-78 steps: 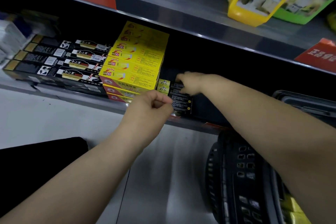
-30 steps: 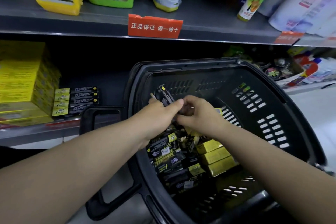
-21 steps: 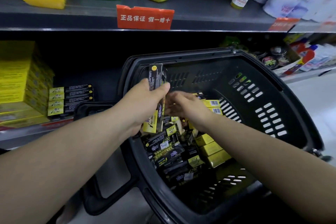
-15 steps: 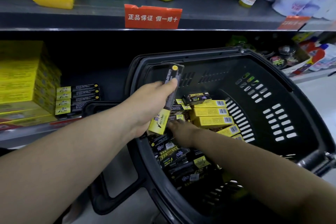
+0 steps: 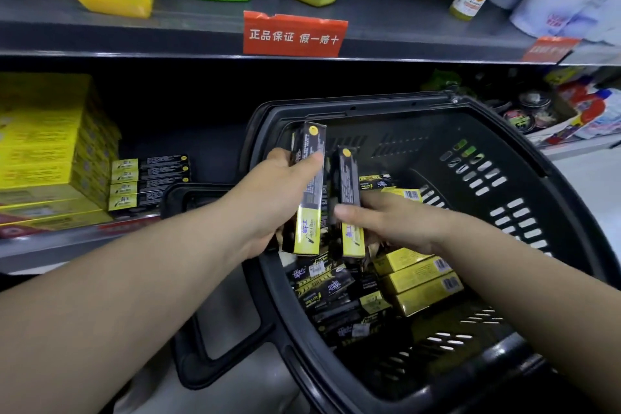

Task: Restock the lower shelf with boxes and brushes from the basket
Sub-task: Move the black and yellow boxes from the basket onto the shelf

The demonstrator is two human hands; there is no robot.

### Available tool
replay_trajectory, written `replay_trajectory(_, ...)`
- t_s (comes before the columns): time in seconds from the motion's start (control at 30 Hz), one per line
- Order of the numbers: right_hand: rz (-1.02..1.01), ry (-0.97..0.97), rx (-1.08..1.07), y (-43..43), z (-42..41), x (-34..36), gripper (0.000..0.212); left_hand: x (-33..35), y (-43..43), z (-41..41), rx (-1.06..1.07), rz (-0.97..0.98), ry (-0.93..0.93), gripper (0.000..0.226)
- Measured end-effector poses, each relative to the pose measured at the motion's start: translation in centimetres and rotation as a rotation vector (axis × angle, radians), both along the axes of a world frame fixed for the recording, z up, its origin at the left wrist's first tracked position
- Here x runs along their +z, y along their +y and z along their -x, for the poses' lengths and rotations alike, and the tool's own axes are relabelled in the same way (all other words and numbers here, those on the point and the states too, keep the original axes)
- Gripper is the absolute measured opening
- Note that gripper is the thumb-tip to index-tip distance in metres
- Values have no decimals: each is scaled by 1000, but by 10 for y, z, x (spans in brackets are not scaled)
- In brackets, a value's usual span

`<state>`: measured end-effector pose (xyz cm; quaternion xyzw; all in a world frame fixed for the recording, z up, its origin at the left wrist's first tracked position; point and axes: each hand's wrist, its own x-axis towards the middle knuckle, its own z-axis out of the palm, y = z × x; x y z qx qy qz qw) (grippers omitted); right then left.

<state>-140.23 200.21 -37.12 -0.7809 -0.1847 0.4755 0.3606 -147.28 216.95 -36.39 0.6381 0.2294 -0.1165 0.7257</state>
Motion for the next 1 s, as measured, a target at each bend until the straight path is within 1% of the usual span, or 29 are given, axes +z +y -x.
replay_trajectory(0.07, -93, -144, 23, 9, 6, 12, 54, 1, -1, 1, 0, 20, 2, 64)
replay_trajectory(0.13, -121, -360, 15, 21, 11, 17, 63, 2, -2, 1, 39, 59, -11, 54)
replay_trajectory(0.2, -140, -538, -15, 30, 14, 18, 65, 5, -1, -1, 83, 78, -14, 45)
replay_trajectory(0.23, -157, -575, -34, 31, 15, 17, 63, 7, 0, -1, 90, 75, -18, 41)
replay_trajectory(0.3, -234, -568, -116, 29, 12, 11, 58, 9, 3, -2, 82, 50, -42, 37)
replay_trajectory(0.37, -314, -572, -273, 26, 6, -3, 55, 10, 6, -2, 88, 36, -50, 38)
replay_trajectory(0.4, -286, -579, -327, 25, 1, -13, 52, 9, 7, -2, 99, 30, -48, 39)
replay_trajectory(0.43, -189, -594, -318, 25, -2, -24, 47, 9, 7, -2, 109, 22, -45, 39)
replay_trajectory(0.47, -35, -603, -209, 25, -4, -37, 38, 8, 8, -3, 117, 15, -40, 38)
replay_trajectory(0.53, 311, -599, 227, 20, -4, -66, 20, 6, 10, -3, 128, 4, -31, 36)
replay_trajectory(0.57, 442, -582, 439, 17, -1, -80, 21, 5, 10, -3, 129, -4, -29, 35)
replay_trajectory(0.63, 605, -557, 731, 12, 5, -109, 55, 4, 11, -4, 126, -15, -29, 36)
replay_trajectory(0.67, 652, -577, 809, 11, 7, -120, 66, 3, 12, -4, 124, -16, -30, 37)
replay_trajectory(0.7, 684, -626, 858, 11, 9, -126, 67, 3, 12, -4, 120, -15, -31, 38)
replay_trajectory(0.8, 726, -774, 946, 12, 12, -123, 51, 2, 13, -3, 113, -10, -25, 41)
replay_trajectory(0.83, 741, -807, 952, 12, 10, -116, 47, 2, 13, -3, 115, -5, -23, 40)
replay_trajectory(0.87, 721, -820, 902, 10, 7, -107, 41, 3, 14, -3, 117, 0, -23, 37)
replay_trajectory(0.9, 674, -805, 798, 9, 2, -96, 35, 3, 14, -3, 121, 4, -24, 32)
replay_trajectory(0.93, 603, -768, 653, 8, -2, -83, 34, 3, 15, -3, 127, 8, -26, 29)
replay_trajectory(1.0, 458, -630, 307, 6, -10, -52, 41, 3, 15, -2, 144, 13, -32, 27)
